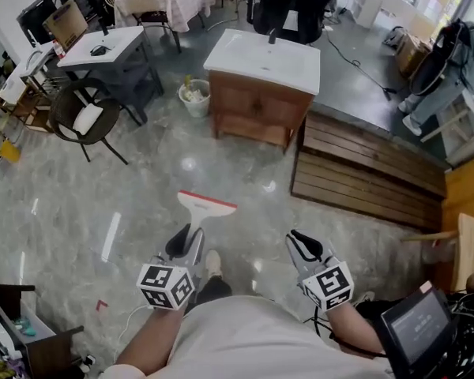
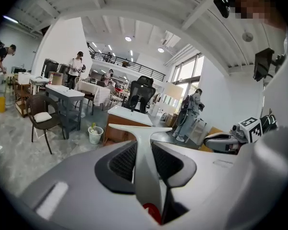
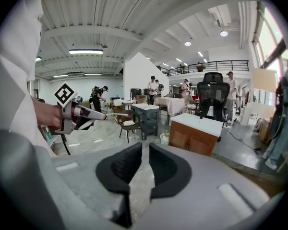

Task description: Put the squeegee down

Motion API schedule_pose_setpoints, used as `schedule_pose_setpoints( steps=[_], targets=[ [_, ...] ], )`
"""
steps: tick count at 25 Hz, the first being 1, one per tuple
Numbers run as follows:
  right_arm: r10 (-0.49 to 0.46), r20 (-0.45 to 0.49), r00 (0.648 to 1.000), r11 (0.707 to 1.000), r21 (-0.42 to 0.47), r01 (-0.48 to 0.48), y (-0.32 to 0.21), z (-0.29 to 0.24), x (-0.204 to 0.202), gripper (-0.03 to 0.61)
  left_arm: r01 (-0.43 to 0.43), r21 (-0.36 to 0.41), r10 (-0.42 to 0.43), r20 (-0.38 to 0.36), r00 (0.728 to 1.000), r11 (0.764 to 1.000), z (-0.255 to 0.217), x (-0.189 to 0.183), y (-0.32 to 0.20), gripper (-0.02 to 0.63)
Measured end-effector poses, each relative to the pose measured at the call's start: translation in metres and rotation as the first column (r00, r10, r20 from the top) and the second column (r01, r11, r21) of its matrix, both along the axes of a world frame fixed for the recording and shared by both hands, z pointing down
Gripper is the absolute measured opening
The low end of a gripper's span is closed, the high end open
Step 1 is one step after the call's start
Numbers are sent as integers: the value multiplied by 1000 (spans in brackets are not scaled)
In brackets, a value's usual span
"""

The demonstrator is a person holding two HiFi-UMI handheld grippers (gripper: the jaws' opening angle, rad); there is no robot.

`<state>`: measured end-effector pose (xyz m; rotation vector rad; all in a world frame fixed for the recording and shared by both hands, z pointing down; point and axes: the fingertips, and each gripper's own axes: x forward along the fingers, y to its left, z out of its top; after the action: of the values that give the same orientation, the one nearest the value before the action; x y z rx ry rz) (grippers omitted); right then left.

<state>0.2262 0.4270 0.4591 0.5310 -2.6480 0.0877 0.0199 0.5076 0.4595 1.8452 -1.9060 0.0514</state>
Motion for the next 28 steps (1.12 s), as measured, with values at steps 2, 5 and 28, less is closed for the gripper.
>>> schedule_pose_setpoints(
  steps=[2, 5, 28],
  targets=[
    [14, -7, 1000, 1000, 22, -14, -21, -7, -35, 42, -21, 9, 21, 6, 1000, 1000, -4, -31, -23, 108],
    [47, -1, 999, 998, 35, -47, -52, -14, -87, 50, -61, 6, 61, 7, 998, 998, -5, -77, -51, 108],
    [5, 68, 998, 1000, -14, -4, -363, -13, -239, 49, -22, -60, 23, 14, 1000, 998, 7, -220, -367, 109]
  ],
)
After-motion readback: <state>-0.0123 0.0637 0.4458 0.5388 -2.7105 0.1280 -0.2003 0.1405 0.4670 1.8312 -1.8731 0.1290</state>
